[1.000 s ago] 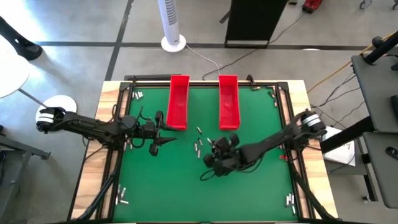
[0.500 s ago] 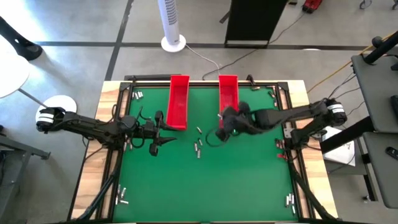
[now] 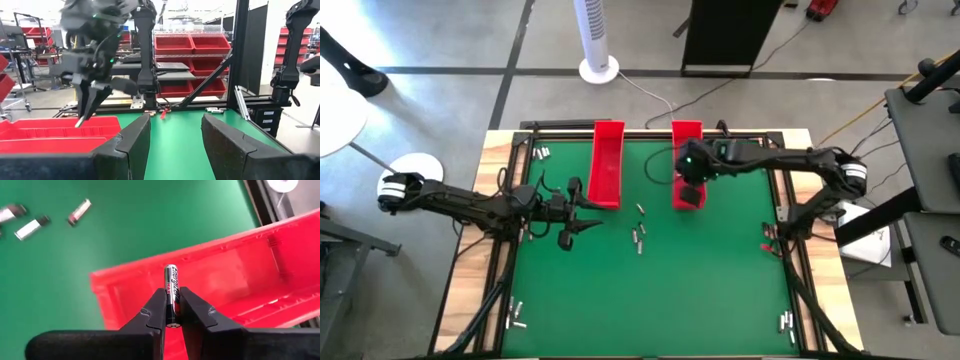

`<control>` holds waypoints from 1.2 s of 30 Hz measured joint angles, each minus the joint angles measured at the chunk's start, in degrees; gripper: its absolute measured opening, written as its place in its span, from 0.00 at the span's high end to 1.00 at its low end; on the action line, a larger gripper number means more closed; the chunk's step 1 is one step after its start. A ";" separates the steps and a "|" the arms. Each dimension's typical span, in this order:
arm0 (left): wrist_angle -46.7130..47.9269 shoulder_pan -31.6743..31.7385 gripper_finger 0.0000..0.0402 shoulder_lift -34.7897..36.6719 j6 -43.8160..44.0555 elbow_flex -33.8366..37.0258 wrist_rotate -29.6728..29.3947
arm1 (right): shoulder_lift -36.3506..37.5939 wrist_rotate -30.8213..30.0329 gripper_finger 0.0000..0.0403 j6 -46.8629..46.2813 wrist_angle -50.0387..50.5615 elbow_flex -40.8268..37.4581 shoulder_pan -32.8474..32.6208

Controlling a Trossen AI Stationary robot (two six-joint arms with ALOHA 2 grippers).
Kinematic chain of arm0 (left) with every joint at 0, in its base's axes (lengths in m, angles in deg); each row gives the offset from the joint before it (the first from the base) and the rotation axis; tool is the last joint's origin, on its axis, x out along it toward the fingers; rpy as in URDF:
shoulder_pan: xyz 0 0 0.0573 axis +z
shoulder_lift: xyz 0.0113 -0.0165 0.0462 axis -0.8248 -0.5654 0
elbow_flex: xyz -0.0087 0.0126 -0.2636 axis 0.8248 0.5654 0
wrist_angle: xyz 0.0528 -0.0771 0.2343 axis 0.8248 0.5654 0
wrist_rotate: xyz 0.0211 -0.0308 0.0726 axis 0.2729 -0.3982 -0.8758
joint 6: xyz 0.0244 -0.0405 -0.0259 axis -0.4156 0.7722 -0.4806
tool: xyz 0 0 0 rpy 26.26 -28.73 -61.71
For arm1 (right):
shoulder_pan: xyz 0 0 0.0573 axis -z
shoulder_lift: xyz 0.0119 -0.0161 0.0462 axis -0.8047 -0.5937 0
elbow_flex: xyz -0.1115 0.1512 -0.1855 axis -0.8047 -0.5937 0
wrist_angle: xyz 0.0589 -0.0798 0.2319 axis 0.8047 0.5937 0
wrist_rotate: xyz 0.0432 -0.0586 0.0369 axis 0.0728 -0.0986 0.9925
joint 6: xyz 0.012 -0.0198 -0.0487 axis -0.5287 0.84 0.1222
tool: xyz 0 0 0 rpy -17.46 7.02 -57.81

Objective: Sort batteries
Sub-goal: Put the silver battery into the right red bin

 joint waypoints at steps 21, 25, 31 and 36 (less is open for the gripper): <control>0.28 2.28 0.61 -0.55 -2.65 -0.01 -7.59 | -19.61 3.66 0.93 12.52 10.26 9.64 6.78; 0.27 2.84 0.61 -0.55 -3.15 -0.01 -7.62 | -20.85 3.96 0.93 12.20 10.81 10.02 6.78; 0.26 3.19 0.61 -0.55 -2.99 -0.02 -7.63 | -20.70 5.19 0.93 12.57 10.52 9.82 7.08; 0.16 3.30 0.61 -0.55 -2.87 -0.02 -7.66 | -20.72 5.19 0.93 13.63 8.84 9.33 7.09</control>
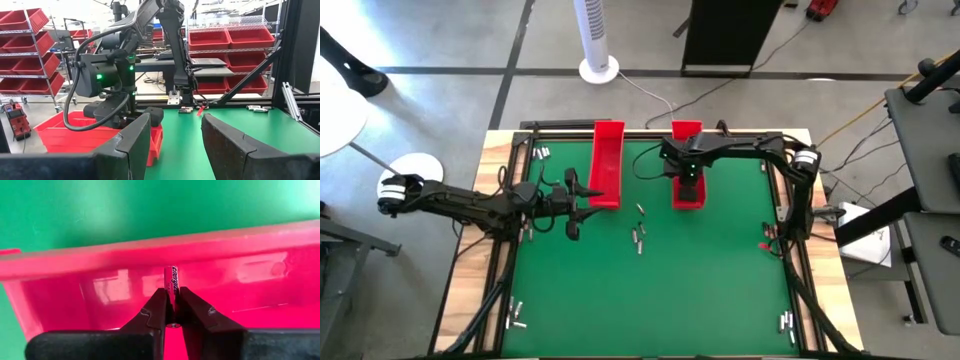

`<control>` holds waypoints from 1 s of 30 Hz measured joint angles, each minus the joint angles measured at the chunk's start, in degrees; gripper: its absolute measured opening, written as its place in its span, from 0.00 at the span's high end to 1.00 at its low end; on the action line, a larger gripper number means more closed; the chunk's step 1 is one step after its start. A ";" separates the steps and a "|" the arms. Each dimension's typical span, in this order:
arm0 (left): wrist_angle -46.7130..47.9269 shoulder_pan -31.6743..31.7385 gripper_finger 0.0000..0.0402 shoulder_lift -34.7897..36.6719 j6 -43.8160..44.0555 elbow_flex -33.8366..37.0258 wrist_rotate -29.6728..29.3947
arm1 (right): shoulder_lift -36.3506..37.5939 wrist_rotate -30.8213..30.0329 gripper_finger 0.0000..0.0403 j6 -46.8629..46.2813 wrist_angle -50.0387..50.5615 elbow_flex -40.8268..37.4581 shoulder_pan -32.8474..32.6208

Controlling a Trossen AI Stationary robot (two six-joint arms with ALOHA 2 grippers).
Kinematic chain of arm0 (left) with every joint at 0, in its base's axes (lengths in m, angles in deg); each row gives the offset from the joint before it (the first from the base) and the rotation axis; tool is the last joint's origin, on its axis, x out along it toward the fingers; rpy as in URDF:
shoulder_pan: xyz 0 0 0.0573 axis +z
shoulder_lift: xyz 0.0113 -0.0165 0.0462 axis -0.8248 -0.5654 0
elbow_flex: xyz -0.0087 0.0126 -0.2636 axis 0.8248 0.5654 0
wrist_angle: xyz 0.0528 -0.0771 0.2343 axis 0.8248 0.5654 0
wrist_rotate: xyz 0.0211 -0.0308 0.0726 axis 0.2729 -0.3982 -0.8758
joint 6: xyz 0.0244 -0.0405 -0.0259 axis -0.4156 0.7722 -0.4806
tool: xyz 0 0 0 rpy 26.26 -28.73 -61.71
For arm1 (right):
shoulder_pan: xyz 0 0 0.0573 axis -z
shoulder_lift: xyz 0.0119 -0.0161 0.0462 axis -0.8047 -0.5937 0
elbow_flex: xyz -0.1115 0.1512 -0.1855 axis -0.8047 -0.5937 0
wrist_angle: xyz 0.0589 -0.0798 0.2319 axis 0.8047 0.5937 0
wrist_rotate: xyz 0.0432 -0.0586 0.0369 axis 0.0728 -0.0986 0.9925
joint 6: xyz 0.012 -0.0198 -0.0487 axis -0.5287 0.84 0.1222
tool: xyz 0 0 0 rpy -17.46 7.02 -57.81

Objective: Sort batteries
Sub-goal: Put the silver battery into the right red bin

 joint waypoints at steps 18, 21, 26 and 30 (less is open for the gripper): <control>-0.97 0.00 0.61 0.00 -0.27 0.00 -0.14 | 0.04 -0.19 0.93 3.84 -4.31 -3.97 3.10; -1.23 0.00 0.61 0.00 -0.31 0.00 -0.21 | 0.04 -0.12 0.93 4.22 -4.61 -3.99 3.10; -1.34 0.00 0.61 0.00 -0.36 0.00 -0.23 | 0.04 2.31 0.93 4.82 -5.99 -4.23 3.10; -1.35 0.00 0.61 0.00 -0.39 0.00 -0.23 | 0.04 2.61 0.93 5.26 -6.19 -4.41 3.10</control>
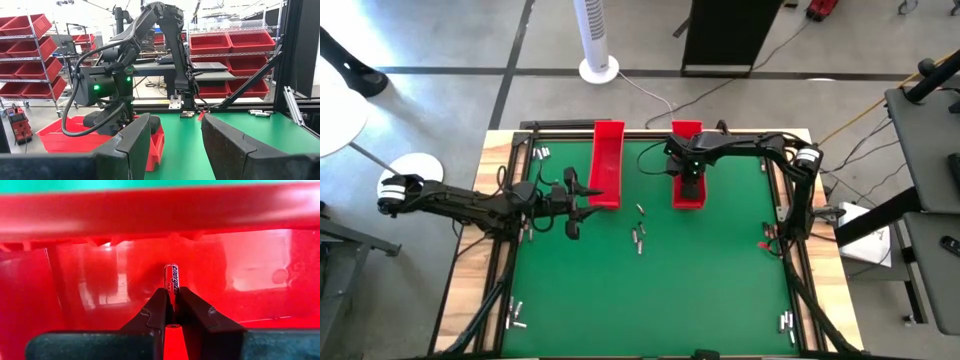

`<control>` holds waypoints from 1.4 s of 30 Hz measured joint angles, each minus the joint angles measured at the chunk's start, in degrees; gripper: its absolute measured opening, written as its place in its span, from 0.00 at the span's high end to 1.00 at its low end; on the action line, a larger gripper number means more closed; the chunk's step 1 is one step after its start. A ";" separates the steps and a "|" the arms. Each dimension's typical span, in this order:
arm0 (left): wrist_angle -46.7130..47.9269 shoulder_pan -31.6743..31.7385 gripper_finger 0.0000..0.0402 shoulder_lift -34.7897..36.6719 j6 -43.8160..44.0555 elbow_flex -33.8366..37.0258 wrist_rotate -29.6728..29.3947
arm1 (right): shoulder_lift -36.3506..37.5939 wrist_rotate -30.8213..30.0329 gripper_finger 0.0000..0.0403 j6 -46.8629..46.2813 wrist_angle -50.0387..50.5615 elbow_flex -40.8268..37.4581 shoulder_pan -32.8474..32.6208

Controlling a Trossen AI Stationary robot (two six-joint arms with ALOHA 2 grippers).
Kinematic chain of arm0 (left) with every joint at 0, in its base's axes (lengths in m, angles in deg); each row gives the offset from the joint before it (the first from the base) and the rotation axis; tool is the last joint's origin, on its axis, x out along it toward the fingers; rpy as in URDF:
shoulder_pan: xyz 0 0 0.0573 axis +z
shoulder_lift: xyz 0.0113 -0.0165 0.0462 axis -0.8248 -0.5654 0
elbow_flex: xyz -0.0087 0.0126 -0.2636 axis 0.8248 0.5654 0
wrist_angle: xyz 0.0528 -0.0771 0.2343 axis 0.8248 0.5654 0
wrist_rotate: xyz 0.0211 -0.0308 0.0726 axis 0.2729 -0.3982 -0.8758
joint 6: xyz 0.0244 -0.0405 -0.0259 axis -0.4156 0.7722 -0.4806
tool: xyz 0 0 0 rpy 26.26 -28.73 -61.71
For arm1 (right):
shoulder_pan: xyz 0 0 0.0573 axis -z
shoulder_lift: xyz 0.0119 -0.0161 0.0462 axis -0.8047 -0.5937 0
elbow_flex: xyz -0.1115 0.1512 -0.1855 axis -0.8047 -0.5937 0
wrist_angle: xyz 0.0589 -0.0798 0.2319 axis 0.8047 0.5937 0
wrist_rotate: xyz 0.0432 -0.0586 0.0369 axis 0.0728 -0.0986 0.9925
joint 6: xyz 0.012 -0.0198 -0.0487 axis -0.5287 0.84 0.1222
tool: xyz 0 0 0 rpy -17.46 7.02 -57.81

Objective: Sort batteries
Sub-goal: Put the silver battery into the right red bin

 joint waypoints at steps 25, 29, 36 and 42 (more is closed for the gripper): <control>-0.52 0.00 0.61 0.02 0.00 0.00 0.02 | -0.07 0.78 0.93 0.44 -6.38 -4.20 0.00; -0.51 0.00 0.61 0.02 0.14 0.00 0.02 | -0.07 0.63 0.93 0.17 -7.04 -4.22 0.00; -0.50 0.00 0.61 0.29 0.55 0.00 0.13 | -0.07 0.30 0.86 -0.33 -7.06 -4.24 -0.02; -0.45 -0.02 0.61 2.09 1.05 0.00 0.26 | -0.07 -0.09 0.75 -0.46 -6.56 -3.98 -0.02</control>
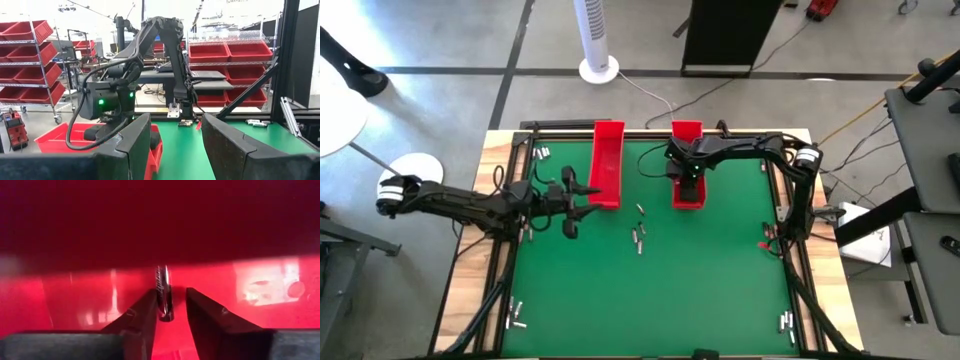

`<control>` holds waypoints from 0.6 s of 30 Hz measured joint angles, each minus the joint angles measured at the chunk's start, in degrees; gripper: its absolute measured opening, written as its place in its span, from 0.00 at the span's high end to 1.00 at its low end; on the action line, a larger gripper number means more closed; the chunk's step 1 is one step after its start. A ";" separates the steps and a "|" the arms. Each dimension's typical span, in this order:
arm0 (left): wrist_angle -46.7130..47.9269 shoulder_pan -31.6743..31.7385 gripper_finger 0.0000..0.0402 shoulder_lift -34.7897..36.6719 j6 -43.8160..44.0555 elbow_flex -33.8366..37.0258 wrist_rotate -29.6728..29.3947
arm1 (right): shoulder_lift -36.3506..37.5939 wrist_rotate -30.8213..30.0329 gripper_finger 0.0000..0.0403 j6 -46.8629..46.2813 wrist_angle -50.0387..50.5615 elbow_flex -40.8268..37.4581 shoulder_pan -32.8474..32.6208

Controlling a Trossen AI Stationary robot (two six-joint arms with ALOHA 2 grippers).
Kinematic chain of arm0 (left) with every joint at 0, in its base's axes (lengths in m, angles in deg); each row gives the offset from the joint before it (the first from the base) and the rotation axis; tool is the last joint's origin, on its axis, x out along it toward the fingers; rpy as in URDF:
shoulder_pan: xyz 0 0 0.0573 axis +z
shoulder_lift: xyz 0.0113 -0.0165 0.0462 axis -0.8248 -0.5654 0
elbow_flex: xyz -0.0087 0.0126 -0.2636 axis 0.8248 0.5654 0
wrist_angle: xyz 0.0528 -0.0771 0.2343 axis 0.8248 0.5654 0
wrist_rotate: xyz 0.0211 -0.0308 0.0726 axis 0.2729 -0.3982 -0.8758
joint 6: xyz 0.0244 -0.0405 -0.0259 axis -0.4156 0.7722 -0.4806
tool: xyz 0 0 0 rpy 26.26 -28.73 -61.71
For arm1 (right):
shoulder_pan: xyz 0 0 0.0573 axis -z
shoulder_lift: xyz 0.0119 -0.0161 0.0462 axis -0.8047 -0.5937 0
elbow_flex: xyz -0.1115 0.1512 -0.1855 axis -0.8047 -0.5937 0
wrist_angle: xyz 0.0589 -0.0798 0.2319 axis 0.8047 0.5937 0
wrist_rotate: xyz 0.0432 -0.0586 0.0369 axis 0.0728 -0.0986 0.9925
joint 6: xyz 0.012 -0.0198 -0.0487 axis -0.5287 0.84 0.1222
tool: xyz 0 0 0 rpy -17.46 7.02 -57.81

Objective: Sort batteries
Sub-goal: Put the silver battery into the right red bin

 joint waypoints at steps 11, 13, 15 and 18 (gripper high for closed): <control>0.50 -0.10 0.61 1.91 0.24 0.00 1.60 | 3.20 -3.41 0.68 -2.65 12.59 8.40 -1.11; 0.51 -0.09 0.61 1.95 0.16 0.00 1.60 | 4.83 -3.39 0.67 -4.33 15.65 10.46 -1.71; 0.72 -0.09 0.61 1.95 0.13 0.00 1.59 | 6.70 -3.43 0.67 -6.80 18.32 13.00 -2.61; 1.56 -0.09 0.61 1.95 -0.04 0.00 1.47 | 9.30 -3.57 0.67 -12.08 19.85 15.91 -4.96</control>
